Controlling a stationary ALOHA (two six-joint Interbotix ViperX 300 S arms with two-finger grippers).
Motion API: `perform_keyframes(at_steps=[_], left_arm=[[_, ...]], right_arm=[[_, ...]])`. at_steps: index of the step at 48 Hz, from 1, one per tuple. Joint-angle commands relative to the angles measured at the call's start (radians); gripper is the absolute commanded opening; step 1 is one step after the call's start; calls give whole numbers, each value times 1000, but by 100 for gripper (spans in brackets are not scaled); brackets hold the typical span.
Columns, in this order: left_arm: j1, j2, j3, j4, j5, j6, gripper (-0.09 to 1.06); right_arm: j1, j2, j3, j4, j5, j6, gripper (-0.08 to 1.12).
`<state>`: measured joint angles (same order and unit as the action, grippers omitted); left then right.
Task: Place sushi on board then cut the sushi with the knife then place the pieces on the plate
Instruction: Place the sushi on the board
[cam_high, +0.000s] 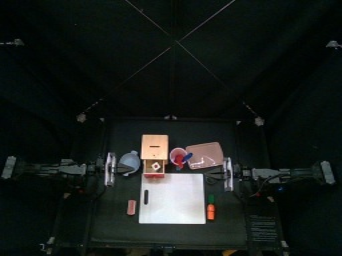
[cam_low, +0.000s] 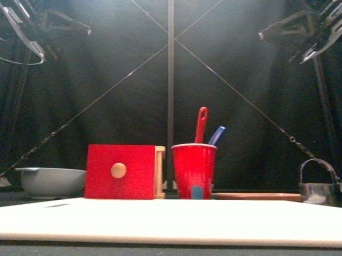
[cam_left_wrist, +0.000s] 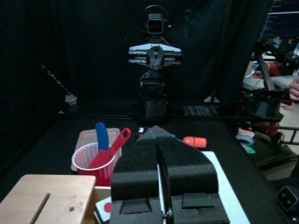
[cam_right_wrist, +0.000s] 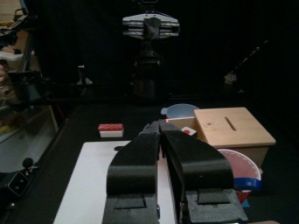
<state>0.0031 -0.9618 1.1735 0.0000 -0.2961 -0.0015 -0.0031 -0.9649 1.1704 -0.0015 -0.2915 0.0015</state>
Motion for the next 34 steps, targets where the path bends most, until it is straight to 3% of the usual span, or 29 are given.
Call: perform_keyframes(at_steps=[1,11,21,34], left_arm=[[0,31,-23,12,-32,6,2],[0,37,-31,41,-91,8,3],[20,38,-20,61,-91,8,3],[35,44,-2,61,-91,6,3]], right_arm=[[-18,40,-23,0,-3,5,4],[-26,170,-133,12,9,12,5],[-37,314,-322,130,210,21,11],[-78,456,-552,259,534,23,32]])
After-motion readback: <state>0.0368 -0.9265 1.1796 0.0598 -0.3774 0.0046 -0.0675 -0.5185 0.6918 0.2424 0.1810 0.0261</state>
